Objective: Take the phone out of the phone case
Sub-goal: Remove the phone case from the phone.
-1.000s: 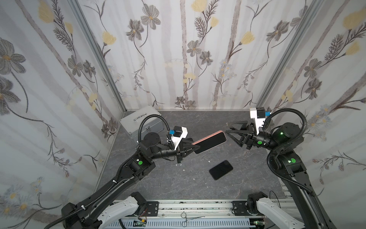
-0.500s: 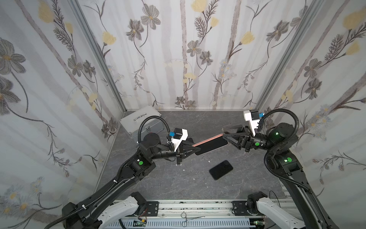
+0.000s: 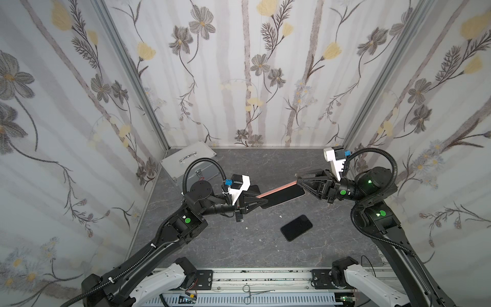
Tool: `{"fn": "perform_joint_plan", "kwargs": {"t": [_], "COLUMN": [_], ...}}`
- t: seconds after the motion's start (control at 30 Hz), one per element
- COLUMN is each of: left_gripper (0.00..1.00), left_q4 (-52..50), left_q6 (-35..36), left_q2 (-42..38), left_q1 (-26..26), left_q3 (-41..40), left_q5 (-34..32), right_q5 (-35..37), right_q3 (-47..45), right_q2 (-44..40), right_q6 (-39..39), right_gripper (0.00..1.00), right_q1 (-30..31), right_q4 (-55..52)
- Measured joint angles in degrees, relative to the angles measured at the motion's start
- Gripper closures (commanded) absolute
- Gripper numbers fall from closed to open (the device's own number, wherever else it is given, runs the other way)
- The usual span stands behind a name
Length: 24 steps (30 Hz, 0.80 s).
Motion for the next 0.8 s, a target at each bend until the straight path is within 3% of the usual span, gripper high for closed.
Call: {"fn": "perform_joint_plan", "kwargs": {"t": [0.8], "left_gripper": [1.00], "left_q4": [-0.11], "left_q6": [3.78], "left_q2": [-1.79], "left_q1": [0.00], "left_q3": [-1.42], "left_q5": [-0.81], "right_q5": [3.10], "right_q3": [-3.61], "right_q2": [-1.66], "right_q6": [3.52], "right_gripper": [0.69], "right_q1": [4.79], "right_q4": [4.31]}}
